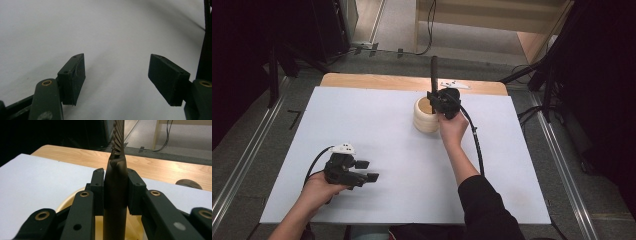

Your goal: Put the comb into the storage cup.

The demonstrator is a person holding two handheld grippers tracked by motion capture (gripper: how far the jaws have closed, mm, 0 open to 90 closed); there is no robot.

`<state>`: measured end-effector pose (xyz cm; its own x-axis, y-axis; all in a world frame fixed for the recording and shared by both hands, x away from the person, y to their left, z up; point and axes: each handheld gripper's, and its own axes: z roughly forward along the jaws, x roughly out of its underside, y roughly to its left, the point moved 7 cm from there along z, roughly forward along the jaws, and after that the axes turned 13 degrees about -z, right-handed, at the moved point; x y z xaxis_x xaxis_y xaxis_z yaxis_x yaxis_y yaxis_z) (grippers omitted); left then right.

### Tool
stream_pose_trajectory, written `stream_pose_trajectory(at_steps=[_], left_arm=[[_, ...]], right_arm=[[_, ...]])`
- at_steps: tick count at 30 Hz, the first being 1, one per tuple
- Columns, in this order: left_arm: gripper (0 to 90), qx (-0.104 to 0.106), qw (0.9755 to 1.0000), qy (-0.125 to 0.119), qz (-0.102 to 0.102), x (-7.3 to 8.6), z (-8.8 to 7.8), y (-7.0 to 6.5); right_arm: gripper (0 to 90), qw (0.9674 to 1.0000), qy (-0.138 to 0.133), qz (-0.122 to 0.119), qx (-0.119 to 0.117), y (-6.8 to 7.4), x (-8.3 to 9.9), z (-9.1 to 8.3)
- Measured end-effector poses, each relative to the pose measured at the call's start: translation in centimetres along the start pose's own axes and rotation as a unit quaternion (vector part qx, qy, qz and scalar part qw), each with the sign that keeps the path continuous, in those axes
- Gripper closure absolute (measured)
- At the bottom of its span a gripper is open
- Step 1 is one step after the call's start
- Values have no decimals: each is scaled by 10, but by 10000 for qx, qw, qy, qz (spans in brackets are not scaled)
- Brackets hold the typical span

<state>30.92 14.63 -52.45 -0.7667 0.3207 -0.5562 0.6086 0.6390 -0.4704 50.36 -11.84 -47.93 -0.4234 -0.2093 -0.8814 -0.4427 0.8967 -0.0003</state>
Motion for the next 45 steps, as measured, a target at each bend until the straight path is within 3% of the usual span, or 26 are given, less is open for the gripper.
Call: stream_pose_trajectory(at_steps=[10,13,20,25,33,45], left_arm=[[306,10,10000,0,4,0,0,0],[306,2,10000,7,11,0,0,0],[306,-4,10000,11,16,0,0,0],[306,-2,10000,8,8,0,0,0],[306,-6,10000,5,13,0,1,0],[306,-9,10000,-2,7,0,1,0]], right_arm=[[694,9998,-61,-121,109,1,0,4],[694,9994,-66,-269,187,2,1,4],[686,9998,-87,-143,133,0,2,2],[674,9997,-147,-205,29,0,3,0],[698,9996,-133,-240,54,1,3,-1],[567,9996,-15,-266,-122,6,8,-6]])
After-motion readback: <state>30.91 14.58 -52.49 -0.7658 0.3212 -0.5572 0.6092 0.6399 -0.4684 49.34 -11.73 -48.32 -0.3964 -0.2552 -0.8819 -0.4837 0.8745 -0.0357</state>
